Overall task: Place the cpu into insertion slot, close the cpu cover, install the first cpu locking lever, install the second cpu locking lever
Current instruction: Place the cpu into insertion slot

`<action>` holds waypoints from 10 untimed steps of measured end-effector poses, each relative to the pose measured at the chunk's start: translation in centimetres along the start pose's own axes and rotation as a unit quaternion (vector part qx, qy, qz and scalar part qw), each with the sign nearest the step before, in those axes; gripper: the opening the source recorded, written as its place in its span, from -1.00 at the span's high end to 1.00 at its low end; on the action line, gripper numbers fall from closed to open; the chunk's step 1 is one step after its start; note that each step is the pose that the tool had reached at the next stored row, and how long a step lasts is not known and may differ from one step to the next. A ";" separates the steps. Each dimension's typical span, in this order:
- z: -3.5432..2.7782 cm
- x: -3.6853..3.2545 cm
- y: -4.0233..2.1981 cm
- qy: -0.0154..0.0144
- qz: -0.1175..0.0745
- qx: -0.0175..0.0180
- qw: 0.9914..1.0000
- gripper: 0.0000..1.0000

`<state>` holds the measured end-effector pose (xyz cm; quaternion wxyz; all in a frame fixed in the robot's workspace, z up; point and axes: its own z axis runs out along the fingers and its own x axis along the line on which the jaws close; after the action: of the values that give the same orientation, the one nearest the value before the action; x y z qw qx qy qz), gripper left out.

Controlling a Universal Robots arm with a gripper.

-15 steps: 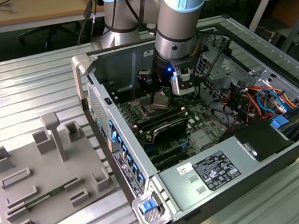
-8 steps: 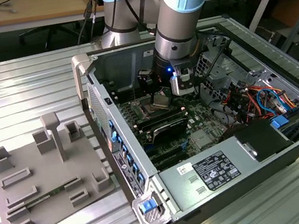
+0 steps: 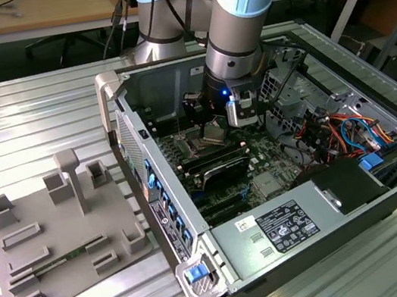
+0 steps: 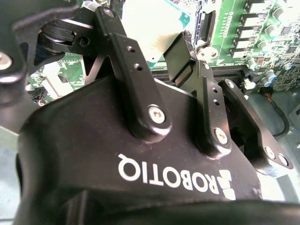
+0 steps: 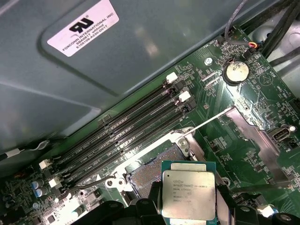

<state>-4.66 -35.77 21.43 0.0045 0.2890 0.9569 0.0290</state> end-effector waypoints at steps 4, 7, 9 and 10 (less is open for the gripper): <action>0.02 0.00 0.00 0.000 0.002 0.000 1.000 -0.09; 0.03 0.00 0.00 0.000 0.003 0.000 1.000 -0.09; 0.04 0.00 0.00 0.000 0.004 0.000 1.000 -0.09; 0.05 0.00 0.00 0.000 0.004 0.000 1.000 -0.09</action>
<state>-4.66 -35.77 21.38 0.0046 0.2928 0.9557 0.0290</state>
